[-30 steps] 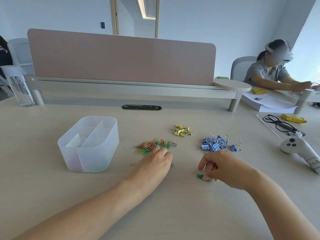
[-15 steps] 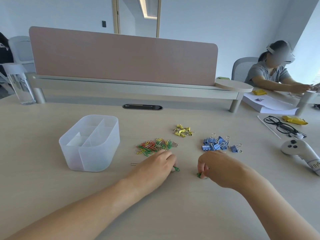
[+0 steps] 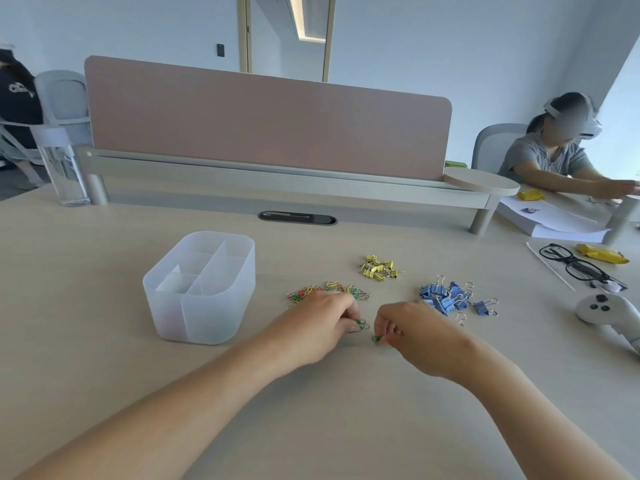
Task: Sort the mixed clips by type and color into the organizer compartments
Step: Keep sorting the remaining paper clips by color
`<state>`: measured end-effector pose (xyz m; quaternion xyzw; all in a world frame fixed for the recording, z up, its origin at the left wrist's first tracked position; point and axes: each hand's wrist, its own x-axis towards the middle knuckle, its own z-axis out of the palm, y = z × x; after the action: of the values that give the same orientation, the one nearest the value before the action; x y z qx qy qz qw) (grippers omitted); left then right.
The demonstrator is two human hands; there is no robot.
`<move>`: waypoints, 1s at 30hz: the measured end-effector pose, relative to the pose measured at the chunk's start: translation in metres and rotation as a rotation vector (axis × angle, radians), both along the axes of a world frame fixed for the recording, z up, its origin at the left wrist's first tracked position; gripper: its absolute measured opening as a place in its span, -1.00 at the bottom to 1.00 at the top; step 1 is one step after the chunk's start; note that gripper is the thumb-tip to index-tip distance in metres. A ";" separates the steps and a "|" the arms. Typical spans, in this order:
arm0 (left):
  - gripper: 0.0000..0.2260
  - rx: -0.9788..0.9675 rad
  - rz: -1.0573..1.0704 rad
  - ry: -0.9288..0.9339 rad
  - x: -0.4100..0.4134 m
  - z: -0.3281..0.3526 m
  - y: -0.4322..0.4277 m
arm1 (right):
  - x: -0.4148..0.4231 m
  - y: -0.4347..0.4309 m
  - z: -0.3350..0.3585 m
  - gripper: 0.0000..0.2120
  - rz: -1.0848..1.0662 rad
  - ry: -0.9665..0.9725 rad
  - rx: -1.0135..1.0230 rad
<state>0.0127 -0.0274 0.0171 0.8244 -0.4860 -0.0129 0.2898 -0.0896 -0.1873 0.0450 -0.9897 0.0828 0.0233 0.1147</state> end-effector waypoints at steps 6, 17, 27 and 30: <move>-0.94 -0.129 0.112 0.090 0.012 0.047 0.036 | 0.025 0.022 0.033 -0.88 0.079 -0.204 0.163; -0.92 -0.043 0.446 0.106 0.066 0.083 0.137 | 0.089 0.099 0.067 -0.95 0.258 -0.419 0.346; -0.92 -0.057 0.491 0.276 0.074 0.074 0.163 | 0.119 0.136 0.045 -0.94 0.343 -0.296 0.434; -0.92 -0.064 0.492 0.293 0.070 0.074 0.162 | 0.121 0.136 0.045 -0.98 0.360 -0.223 0.418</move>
<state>0.0829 0.1346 0.0907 0.8974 -0.2243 -0.0459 0.3771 0.0309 -0.0513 0.0904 -0.9398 -0.1138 -0.0488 0.3185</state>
